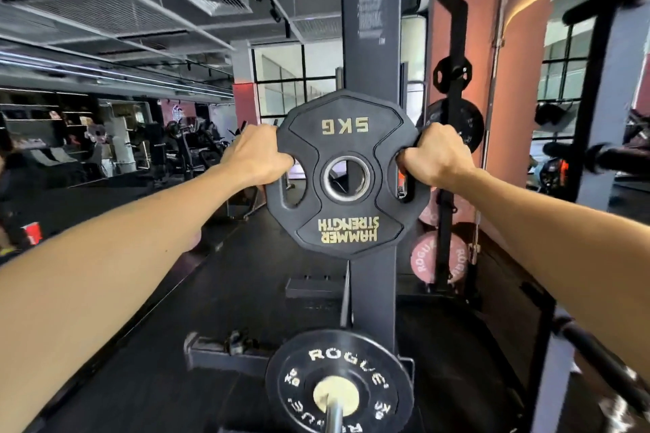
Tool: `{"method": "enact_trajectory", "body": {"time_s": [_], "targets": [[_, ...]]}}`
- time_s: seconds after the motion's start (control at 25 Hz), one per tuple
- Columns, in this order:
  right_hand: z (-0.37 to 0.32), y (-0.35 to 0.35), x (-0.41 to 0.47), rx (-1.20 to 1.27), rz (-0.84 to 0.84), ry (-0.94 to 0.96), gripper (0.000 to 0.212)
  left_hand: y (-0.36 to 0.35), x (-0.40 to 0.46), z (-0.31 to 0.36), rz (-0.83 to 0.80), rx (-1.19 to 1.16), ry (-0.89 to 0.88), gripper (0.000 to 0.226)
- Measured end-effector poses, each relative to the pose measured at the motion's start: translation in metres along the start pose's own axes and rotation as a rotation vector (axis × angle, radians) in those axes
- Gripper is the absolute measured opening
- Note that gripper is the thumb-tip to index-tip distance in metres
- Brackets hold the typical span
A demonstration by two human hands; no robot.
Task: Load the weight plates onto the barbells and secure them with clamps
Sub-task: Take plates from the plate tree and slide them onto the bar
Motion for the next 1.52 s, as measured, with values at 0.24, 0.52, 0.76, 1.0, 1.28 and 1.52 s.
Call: {"method": "enact_trajectory", "body": {"time_s": [0.24, 0.52, 0.76, 1.0, 1.28, 1.52], "targets": [[-0.013, 0.077, 0.011, -0.008, 0.037, -0.017, 0.015, 0.055, 0.021, 0.051, -0.004, -0.012, -0.069, 0.012], [0.033, 0.153, -0.018, -0.053, 0.085, -0.040, 0.019, 0.053, 0.012, 0.138, -0.009, -0.033, -0.131, 0.012], [0.127, 0.229, -0.032, -0.076, 0.102, -0.039, 0.016, 0.013, 0.016, 0.253, -0.010, -0.044, -0.162, 0.016], [0.285, 0.324, -0.023, -0.148, 0.086, -0.035, 0.018, -0.070, 0.022, 0.416, -0.026, -0.110, -0.168, 0.014], [0.395, 0.424, -0.013, -0.126, 0.067, -0.052, 0.017, -0.103, 0.047, 0.560, -0.015, -0.128, -0.186, 0.010], [0.394, 0.478, 0.026, -0.104, 0.101, 0.023, 0.025, -0.060, 0.080, 0.601, 0.089, -0.099, -0.188, 0.011]]}}
Point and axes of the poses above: each hand's wrist, its own x-axis towards the middle knuckle, its own y-axis out of the back of the hand, z = x × y, the point moved 9 cm from there along x, towards the middle knuckle, and after that the axes turned 14 degrees about -z, right-handed, at the moved point
